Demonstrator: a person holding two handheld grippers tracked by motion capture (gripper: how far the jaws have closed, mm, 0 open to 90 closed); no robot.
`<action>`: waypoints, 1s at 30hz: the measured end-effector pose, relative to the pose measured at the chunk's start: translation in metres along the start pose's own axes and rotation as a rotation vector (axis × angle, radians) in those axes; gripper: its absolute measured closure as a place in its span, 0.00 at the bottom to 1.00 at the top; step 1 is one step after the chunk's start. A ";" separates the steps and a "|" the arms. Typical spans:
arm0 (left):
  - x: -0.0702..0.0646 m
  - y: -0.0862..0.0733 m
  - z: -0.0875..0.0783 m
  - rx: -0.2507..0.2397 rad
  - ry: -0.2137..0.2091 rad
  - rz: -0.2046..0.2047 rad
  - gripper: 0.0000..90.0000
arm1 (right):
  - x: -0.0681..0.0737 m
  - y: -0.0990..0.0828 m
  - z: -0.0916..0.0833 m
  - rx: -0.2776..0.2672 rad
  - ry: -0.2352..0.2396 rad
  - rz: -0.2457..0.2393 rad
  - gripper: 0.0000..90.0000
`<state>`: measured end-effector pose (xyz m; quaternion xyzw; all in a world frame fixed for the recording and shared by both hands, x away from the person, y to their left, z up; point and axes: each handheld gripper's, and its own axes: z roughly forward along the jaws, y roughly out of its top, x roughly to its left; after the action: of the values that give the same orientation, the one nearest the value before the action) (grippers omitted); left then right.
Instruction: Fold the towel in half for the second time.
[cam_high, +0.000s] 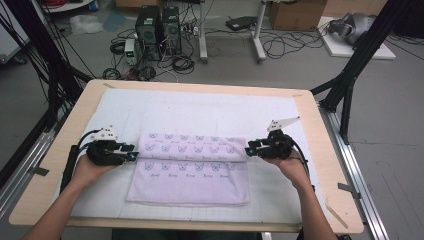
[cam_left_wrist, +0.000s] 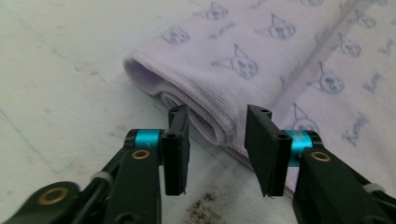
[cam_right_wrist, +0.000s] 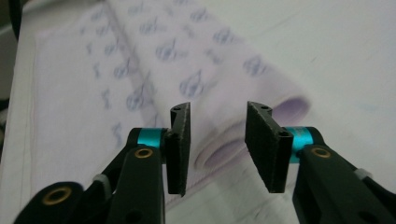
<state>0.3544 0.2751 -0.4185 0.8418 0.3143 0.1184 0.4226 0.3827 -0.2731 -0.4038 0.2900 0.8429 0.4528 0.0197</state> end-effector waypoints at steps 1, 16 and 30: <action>0.002 0.004 -0.001 -0.013 0.003 -0.005 0.63 | -0.002 0.004 0.000 -0.005 -0.026 -0.005 0.60; 0.046 0.037 0.055 0.075 -0.002 -0.149 0.50 | -0.040 0.019 0.054 0.110 -0.034 0.082 0.50; 0.018 0.040 0.001 -0.108 -0.040 -0.041 0.95 | -0.002 0.036 0.020 0.023 0.091 -0.066 0.95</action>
<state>0.3860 0.2683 -0.3888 0.8132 0.3163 0.1097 0.4760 0.4071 -0.2437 -0.3878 0.2416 0.8571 0.4548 -0.0070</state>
